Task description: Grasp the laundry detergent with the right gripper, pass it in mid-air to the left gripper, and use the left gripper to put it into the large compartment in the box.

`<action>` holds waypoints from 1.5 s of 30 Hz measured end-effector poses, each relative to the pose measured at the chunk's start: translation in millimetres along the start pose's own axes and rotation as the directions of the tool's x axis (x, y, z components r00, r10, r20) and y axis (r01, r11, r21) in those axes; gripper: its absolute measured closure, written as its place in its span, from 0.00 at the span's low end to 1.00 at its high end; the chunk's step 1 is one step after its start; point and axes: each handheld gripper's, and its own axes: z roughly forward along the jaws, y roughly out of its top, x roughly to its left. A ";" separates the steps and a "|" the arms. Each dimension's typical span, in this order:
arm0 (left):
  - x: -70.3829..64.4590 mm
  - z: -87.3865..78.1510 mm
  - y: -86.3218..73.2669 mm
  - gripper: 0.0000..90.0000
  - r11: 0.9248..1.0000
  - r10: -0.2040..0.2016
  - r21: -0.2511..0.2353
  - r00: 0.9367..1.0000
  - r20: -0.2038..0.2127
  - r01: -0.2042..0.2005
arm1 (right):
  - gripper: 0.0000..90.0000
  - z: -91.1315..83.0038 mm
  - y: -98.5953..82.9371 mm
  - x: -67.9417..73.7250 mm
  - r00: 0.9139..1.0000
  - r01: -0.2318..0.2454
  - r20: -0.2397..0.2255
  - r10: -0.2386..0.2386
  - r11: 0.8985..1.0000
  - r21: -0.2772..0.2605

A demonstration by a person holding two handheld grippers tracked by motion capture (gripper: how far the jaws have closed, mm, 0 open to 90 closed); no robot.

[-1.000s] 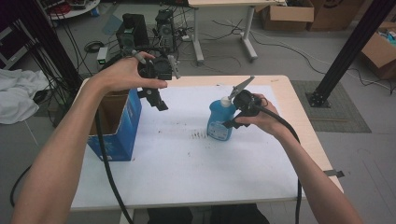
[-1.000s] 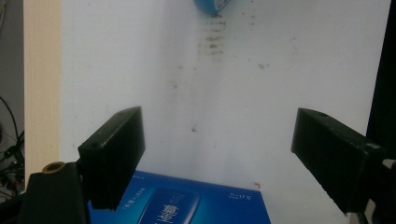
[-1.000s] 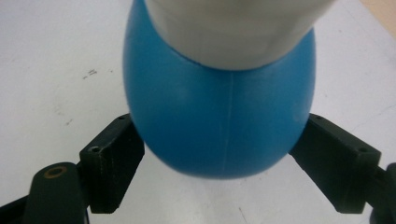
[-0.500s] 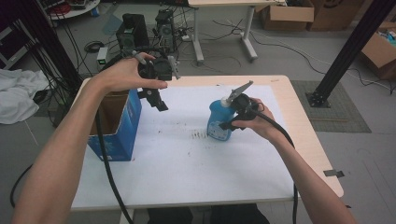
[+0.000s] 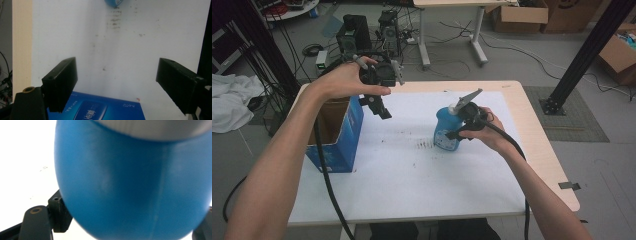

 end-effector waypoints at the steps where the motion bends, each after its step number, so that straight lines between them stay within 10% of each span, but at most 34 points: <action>1: 0.0 -0.1 -0.1 0.20 1.000 0.001 0.001 1.000 0.000 -0.001 | 0.27 -0.3 0.0 0.1 1.000 0.001 0.004 -0.001 1.000 -0.001; 45: -0.5 -0.7 -1.5 0.20 1.000 -0.006 -0.005 1.000 -0.012 0.006 | 0.45 0.9 -6.4 1.1 0.999 -0.032 0.006 0.032 0.997 -0.076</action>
